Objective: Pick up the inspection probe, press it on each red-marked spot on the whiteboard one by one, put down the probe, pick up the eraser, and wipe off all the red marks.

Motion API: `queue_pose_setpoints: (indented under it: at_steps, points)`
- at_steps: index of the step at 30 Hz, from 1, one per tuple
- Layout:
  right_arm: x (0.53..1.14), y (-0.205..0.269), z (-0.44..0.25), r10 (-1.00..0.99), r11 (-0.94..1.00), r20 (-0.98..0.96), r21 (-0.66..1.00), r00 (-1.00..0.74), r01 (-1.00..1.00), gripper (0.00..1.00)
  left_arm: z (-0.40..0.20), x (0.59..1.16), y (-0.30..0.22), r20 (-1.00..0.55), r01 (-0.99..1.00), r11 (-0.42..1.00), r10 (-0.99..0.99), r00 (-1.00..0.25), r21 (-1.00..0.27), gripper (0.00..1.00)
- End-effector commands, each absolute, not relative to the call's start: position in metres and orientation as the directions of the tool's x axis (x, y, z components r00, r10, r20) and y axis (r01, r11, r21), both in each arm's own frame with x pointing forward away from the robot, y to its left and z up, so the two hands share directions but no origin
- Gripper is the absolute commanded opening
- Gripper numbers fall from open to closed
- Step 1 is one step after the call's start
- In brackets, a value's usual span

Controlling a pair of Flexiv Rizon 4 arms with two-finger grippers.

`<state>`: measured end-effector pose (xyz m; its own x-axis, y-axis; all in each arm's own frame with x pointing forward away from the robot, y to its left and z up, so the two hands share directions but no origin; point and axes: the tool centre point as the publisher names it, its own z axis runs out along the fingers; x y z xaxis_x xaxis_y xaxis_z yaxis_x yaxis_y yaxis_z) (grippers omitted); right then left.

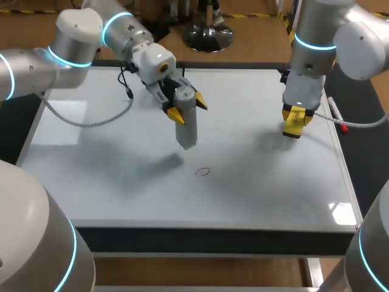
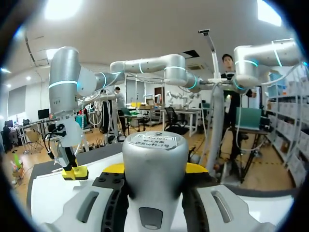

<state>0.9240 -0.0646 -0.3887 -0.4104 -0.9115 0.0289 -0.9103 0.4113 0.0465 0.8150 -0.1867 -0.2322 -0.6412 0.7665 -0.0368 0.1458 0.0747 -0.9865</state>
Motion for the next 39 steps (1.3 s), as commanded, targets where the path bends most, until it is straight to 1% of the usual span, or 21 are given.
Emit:
queue_pose_setpoints:
  at_steps: [1, 14, 39]
  points:
    - [0.924, -0.065, -0.388, -0.912, 0.41, 0.032, 0.045, -0.409, -0.911, 0.0, -0.223, 0.833, -0.163, -0.029, 0.153, 0.088, 0.773, -0.634, -0.984, 0.0]
    - [0.924, -0.065, -0.388, -0.912, 0.41, 0.032, 0.045, -0.409, -0.911, 0.0, -0.214, 0.853, -0.111, -0.036, 0.163, 0.106, 0.725, -0.688, -0.981, 0.0]
    - [0.924, -0.065, -0.388, -0.912, 0.41, 0.032, 0.045, -0.409, -0.911, 0.0, -0.229, 0.878, -0.029, -0.007, 0.117, 0.139, 0.614, -0.789, -0.983, 0.0]
